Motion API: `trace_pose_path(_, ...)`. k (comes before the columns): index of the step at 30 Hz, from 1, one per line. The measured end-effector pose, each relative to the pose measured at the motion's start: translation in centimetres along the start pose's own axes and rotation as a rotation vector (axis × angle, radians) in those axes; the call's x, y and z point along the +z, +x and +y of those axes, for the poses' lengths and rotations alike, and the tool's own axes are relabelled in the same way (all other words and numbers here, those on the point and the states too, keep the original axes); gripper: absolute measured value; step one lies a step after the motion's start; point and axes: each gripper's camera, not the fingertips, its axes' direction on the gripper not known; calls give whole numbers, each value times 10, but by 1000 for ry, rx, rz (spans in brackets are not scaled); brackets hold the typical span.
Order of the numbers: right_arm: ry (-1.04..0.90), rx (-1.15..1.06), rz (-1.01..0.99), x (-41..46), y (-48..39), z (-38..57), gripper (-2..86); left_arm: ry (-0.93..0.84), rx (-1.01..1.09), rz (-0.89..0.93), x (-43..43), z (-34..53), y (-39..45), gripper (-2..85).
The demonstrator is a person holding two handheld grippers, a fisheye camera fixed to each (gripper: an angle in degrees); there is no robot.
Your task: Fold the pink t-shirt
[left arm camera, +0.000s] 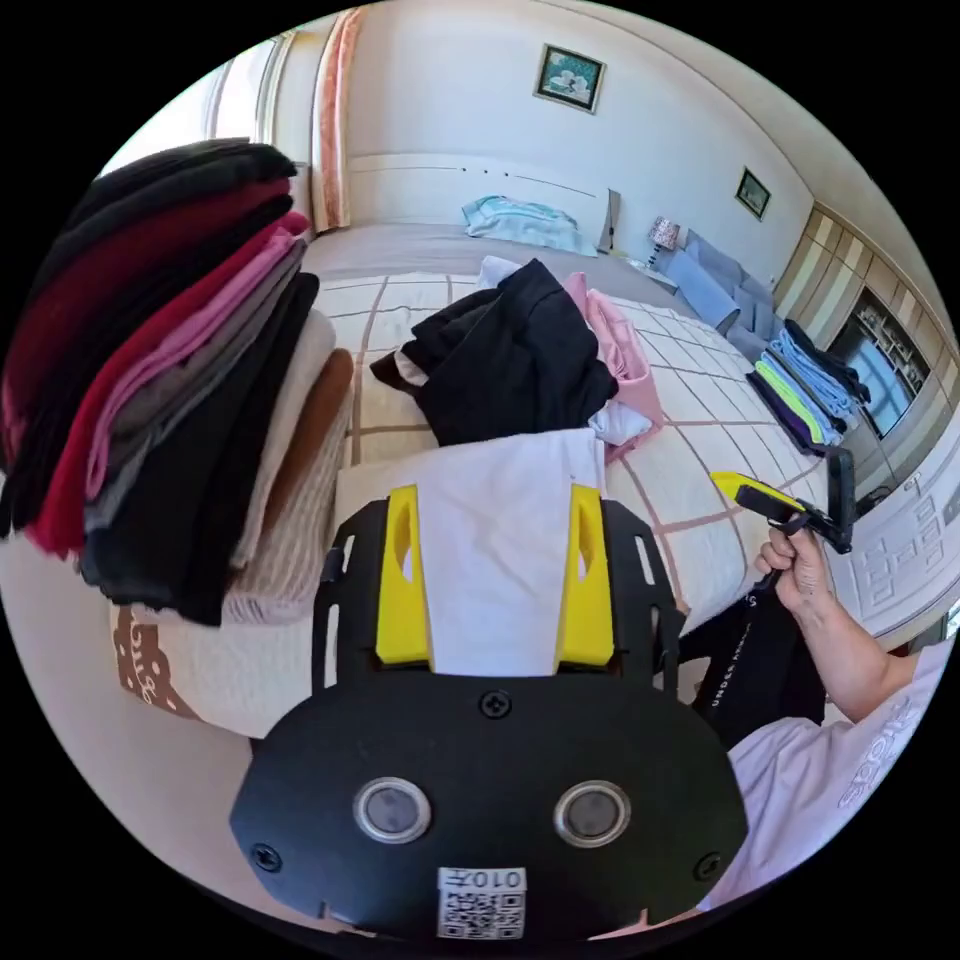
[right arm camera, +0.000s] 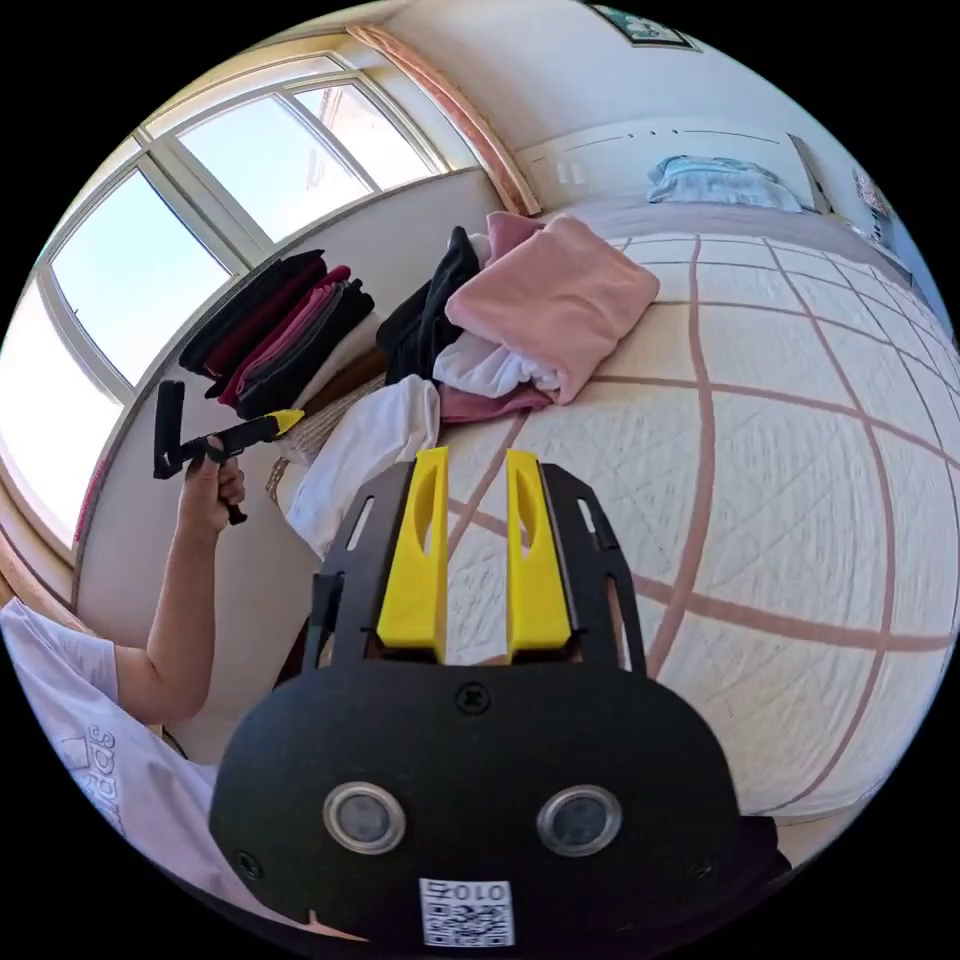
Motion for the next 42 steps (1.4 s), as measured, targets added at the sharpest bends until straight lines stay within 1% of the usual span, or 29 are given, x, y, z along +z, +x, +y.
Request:
trace_pose_path(1, 9, -27, 19, -1, -4, -13, 129, -13, 13, -3, 10, -15, 5, 207)
trace_pose_path(3, -5, -71, 74, 4, -11, -33, 145, -76, 63, -111, 51, -71, 26, 232)
trace_pose_path(5, -36, -145, 135, 14, -18, -50, 157, -128, 79, -178, 81, -106, 30, 249)
trace_pose_path(6, -59, -174, 180, 23, -21, -60, 159, -157, 39, -158, 101, -124, 21, 260)
trace_pose_path(7, -92, -180, 210, 33, -20, -68, 160, -177, 4, -129, 110, -132, 13, 265)
trace_pose_path(9, -136, -158, 199, 49, -13, -77, 156, -297, -134, 64, 153, -152, -23, 285)
trace_pose_path(10, -162, -127, 161, 60, -6, -80, 149, -323, -158, 123, 164, -155, -29, 290)
trace_pose_path(12, -184, -81, 108, 78, 3, -80, 138, -426, -235, 351, 207, -160, -43, 309)
trace_pose_path(13, -211, -47, 66, 90, 8, -79, 130, -444, -240, 354, 215, -161, -43, 313)
trace_pose_path(15, -220, -26, 1, 99, 13, -80, 119, -490, -211, 259, 224, -177, -31, 323)
trace_pose_path(17, -243, -67, 6, 105, 8, -86, 109, -543, -147, 170, 234, -194, -13, 314)
trace_pose_path(18, -257, -133, 60, 106, -2, -91, 104, -510, -70, 129, 233, -206, 1, 298)
trace_pose_path(19, -241, -186, 130, 104, -10, -95, 99, -479, -40, 106, 231, -212, 8, 294)
trace_pose_path(20, -221, -194, 169, 100, -12, -97, 97, -466, 0, 41, 229, -225, 21, 287)
trace_pose_path(21, -160, -171, 220, 89, -11, -102, 94, -429, 48, -14, 225, -239, 35, 281)
trace_pose_path(22, -83, -125, 229, 74, -5, -107, 91, -409, 71, -33, 224, -245, 41, 279)
trace_pose_path(23, -47, -113, 230, 67, -3, -110, 89, -380, 101, -49, 222, -260, 50, 274)
trace_pose_path(25, 28, -149, 316, 49, -1, -118, 86, -315, 121, -53, 221, -282, 58, 270)
trace_pose_path(27, -1, -175, 367, 51, 3, -117, 85, -272, 135, -53, 233, -304, 62, 269)
trace_pose_path(29, -33, -156, 341, 56, 16, -105, 85, -273, 148, -62, 245, -307, 64, 269)
trace_pose_path(32, -74, -133, 271, 63, 34, -65, 83, -321, 194, -104, 262, -299, 52, 270)
trace_pose_path(34, -99, -129, 212, 62, 42, -30, 76, -361, 136, -61, 265, -297, 19, 271)
trace_pose_path(36, -53, -130, 202, 50, 42, -4, 72, -361, 32, 103, 263, -288, -25, 274)
trace_pose_path(37, -25, -132, 197, 40, 42, 13, 71, -368, 11, 151, 262, -284, -33, 276)
trace_pose_path(38, -19, -135, 200, 35, 42, 20, 71, -379, -26, 256, 259, -274, -48, 280)
trace_pose_path(39, -6, -137, 221, 24, 40, 36, 71, -330, -61, 367, 246, -260, -63, 272)
trace_pose_path(40, 13, -141, 243, 11, 38, 54, 71, -292, -80, 413, 238, -251, -70, 268)
trace_pose_path(42, 56, -124, 258, -11, 34, 82, 69, -123, -123, 535, 201, -211, -90, 246)
